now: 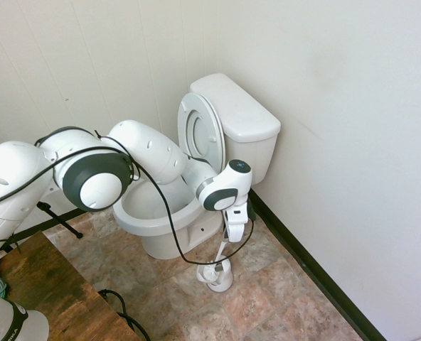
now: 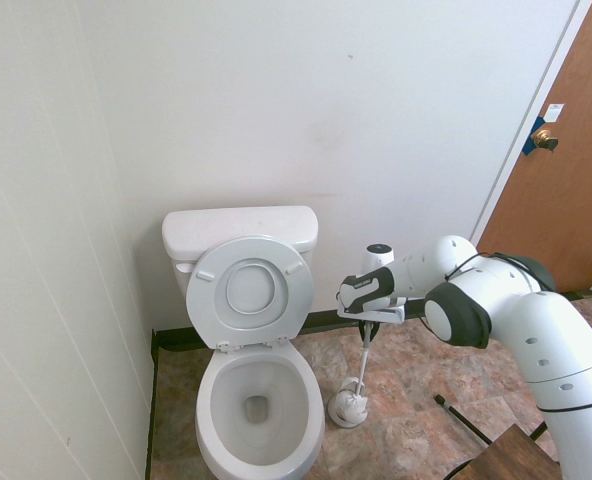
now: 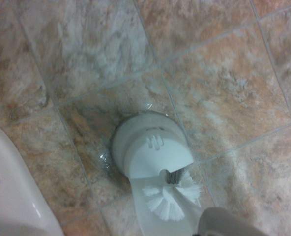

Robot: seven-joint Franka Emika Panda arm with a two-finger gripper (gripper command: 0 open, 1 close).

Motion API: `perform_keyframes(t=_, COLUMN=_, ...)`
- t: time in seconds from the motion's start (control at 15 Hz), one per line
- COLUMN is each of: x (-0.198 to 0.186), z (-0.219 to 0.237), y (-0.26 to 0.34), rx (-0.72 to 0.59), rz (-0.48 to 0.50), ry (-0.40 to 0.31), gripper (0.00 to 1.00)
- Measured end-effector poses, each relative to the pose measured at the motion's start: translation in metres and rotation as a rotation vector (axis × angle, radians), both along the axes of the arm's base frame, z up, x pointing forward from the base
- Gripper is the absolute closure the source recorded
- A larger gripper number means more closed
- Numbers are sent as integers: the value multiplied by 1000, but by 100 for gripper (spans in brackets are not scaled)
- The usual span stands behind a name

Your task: Clean the toilet

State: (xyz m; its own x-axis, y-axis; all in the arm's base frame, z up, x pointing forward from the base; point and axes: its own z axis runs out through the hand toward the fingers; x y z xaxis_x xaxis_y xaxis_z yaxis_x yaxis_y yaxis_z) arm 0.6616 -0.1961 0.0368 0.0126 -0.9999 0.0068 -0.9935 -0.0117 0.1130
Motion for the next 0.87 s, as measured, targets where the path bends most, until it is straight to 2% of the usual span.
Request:
perform_keyframes(t=0.6, x=29, z=-35, y=-14, rx=23, rz=-17, ry=-7, gripper=100)
perform_keyframes(t=0.87, x=35, z=-48, y=-23, rx=40, rz=-27, ry=18, gripper=100)
